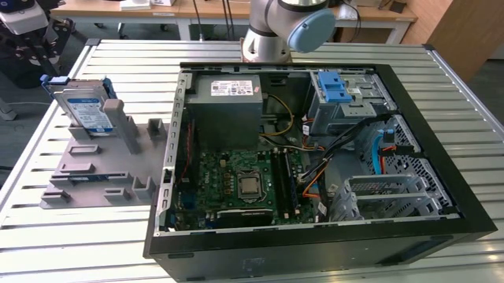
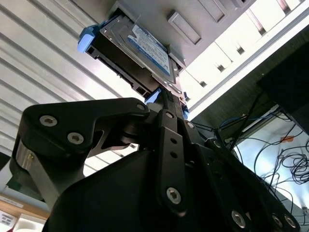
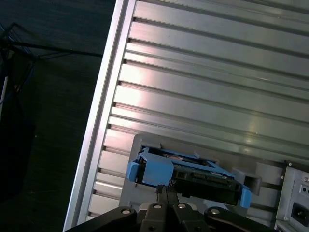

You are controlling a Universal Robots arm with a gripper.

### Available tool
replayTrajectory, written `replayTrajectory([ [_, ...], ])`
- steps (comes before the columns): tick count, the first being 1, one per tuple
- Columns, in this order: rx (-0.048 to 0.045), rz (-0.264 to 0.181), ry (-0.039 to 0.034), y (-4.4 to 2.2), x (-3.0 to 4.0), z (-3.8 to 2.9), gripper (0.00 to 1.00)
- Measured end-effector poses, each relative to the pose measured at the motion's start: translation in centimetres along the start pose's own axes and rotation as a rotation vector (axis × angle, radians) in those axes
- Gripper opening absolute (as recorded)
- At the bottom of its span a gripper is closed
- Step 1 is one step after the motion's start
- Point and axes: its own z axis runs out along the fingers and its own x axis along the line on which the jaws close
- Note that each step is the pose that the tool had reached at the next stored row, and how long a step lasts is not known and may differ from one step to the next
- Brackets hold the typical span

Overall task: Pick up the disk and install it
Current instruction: 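Pick up the disk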

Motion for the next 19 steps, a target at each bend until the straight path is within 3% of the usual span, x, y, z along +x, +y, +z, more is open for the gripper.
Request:
replayTrajectory([
  [19,0.0006,-0.032,0.0013,0.0,0.0,0.0,0.11],
])
